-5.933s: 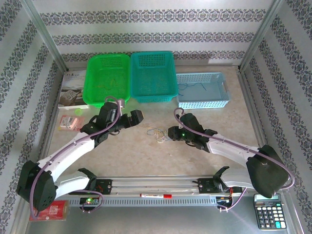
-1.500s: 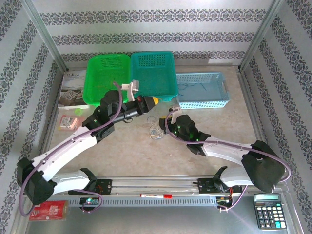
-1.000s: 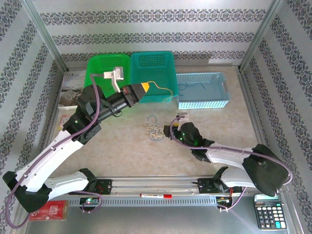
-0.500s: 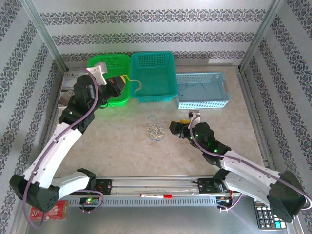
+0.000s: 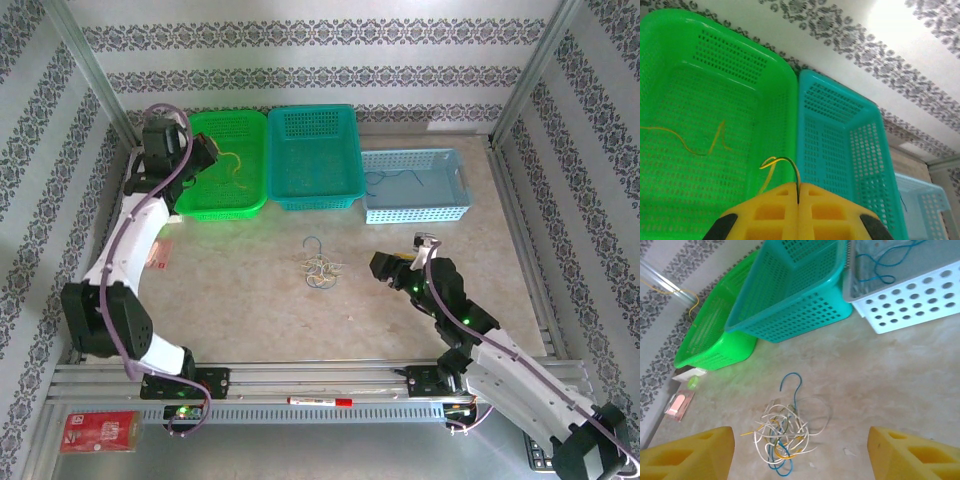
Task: Untangle the cables
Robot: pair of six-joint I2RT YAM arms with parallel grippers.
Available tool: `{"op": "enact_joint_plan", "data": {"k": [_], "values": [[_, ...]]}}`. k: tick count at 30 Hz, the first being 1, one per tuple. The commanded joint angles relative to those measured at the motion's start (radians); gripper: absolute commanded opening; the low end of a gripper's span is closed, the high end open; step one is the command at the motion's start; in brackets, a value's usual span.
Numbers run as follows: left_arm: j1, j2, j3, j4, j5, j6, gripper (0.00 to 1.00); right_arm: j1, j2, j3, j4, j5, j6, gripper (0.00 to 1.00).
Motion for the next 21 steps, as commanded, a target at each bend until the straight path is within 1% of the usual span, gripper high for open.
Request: {"op": "enact_joint_plan", "data": {"k": [1, 4, 6, 8, 11, 14, 16, 18, 19, 21], "values": [[0.029, 0.073, 0.063, 0.016, 0.031, 0.038, 0.04, -0.041, -0.008, 0.019, -0.061, -0.061, 0.02, 0.71], [0.047, 0.139, 0.092, 0.035, 0.056, 0.032, 0.09, -0.077, 0.019, 0.084, -0.064, -0.096, 0.018, 0.71], [0.056, 0.168, 0.101, 0.044, 0.075, 0.026, 0.15, -0.095, 0.048, 0.119, -0.063, -0.114, 0.013, 0.71], [0.063, 0.181, 0.097, 0.06, 0.093, 0.023, 0.26, -0.108, 0.083, 0.16, -0.062, -0.133, 0.006, 0.71], [0.07, 0.179, 0.086, 0.076, 0.114, 0.026, 0.4, -0.119, 0.132, 0.222, -0.065, -0.16, -0.002, 0.71], [0.073, 0.155, 0.069, 0.084, 0.137, 0.026, 0.56, -0.122, 0.174, 0.28, -0.079, -0.19, -0.002, 0.71], [0.071, 0.124, 0.047, 0.092, 0.166, 0.017, 0.64, -0.121, 0.195, 0.306, -0.08, -0.212, 0.0, 0.72], [0.071, 0.077, 0.008, 0.114, 0.197, 0.0, 0.72, -0.122, 0.221, 0.335, -0.086, -0.228, 0.006, 0.77], [0.071, 0.055, -0.011, 0.126, 0.212, -0.009, 0.74, -0.122, 0.232, 0.345, -0.085, -0.235, 0.006, 0.78], [0.071, -0.001, -0.055, 0.144, 0.238, -0.032, 0.8, -0.122, 0.258, 0.367, -0.086, -0.245, 0.011, 0.83]]}}
